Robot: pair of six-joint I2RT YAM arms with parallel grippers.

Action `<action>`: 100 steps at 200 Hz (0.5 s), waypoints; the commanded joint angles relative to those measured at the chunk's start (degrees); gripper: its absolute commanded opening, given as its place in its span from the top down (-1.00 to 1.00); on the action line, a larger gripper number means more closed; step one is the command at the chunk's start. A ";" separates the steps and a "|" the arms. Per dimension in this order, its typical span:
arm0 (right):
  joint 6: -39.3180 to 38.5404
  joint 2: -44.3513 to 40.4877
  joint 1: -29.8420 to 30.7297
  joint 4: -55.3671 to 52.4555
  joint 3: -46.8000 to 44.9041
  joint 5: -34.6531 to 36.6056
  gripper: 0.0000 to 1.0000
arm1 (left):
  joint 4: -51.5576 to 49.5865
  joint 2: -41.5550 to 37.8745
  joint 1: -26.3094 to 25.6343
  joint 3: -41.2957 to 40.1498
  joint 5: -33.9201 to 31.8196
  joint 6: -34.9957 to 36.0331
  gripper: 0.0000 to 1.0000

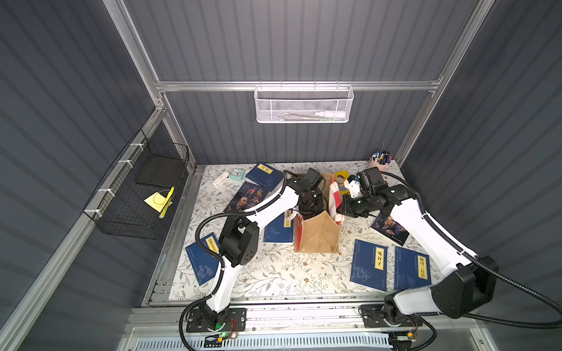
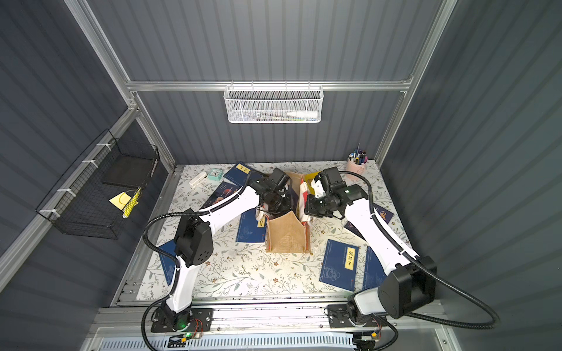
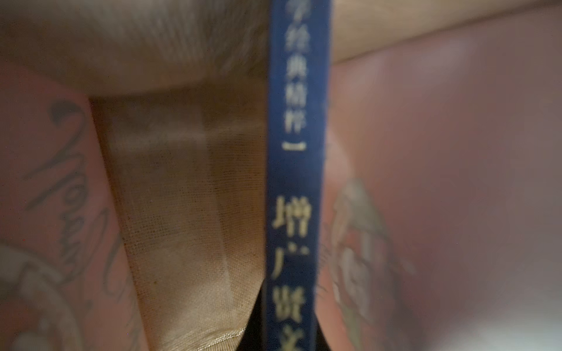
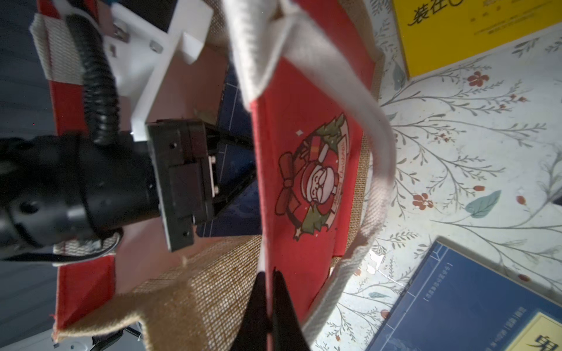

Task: Put the books into the canvas bag
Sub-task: Place the book in the canvas bag.

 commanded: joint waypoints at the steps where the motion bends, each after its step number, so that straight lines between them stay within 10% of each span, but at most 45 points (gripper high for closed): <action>1: -1.04 -1.23 -0.02 -2.52 -1.21 -2.70 0.88 | 4.50 -3.24 0.89 -0.06 3.43 -4.50 1.00; 100: -0.35 -1.95 -0.10 -1.99 -2.10 -2.15 0.88 | 9.90 2.32 -0.29 -6.93 3.27 -1.77 1.00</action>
